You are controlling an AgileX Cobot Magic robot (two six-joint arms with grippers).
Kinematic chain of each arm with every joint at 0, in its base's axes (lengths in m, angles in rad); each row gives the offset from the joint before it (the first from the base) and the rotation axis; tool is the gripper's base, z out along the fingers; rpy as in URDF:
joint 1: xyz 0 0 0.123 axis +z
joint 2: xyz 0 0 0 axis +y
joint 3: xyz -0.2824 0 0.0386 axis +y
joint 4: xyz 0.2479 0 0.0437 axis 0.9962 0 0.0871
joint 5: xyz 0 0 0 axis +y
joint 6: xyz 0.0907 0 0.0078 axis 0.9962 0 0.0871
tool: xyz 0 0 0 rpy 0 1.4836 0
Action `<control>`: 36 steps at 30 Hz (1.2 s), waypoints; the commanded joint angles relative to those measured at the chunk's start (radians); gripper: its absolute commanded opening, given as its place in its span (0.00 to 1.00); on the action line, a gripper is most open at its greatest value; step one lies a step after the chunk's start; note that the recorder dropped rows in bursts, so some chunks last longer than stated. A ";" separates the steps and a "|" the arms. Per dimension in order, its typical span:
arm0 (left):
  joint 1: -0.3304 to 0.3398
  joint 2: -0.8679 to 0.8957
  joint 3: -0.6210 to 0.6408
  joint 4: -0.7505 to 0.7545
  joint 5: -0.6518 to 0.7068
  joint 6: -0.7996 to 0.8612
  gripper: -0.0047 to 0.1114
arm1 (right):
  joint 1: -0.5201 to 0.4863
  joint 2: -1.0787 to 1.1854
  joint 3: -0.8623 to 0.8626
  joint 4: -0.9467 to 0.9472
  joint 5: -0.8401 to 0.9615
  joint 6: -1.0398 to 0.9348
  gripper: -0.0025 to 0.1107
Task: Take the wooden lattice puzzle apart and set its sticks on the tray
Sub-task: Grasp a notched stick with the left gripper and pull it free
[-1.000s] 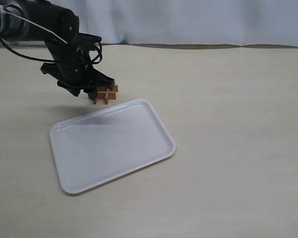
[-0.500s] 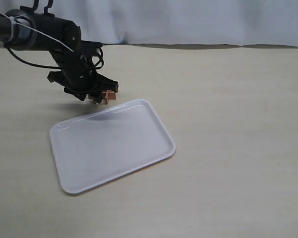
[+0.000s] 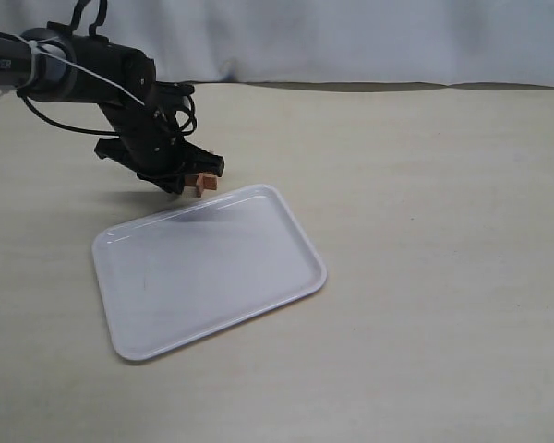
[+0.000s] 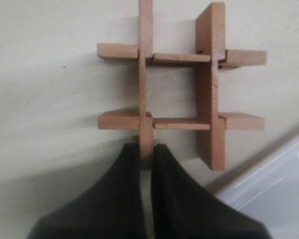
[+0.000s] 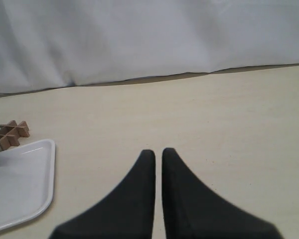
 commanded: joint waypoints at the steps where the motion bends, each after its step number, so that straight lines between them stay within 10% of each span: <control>1: 0.002 -0.001 -0.006 -0.011 0.002 -0.007 0.04 | 0.001 -0.004 0.003 -0.001 -0.010 0.000 0.06; 36: 0.000 -0.114 -0.006 -0.003 0.082 0.057 0.04 | 0.001 -0.004 0.003 -0.001 -0.010 0.000 0.06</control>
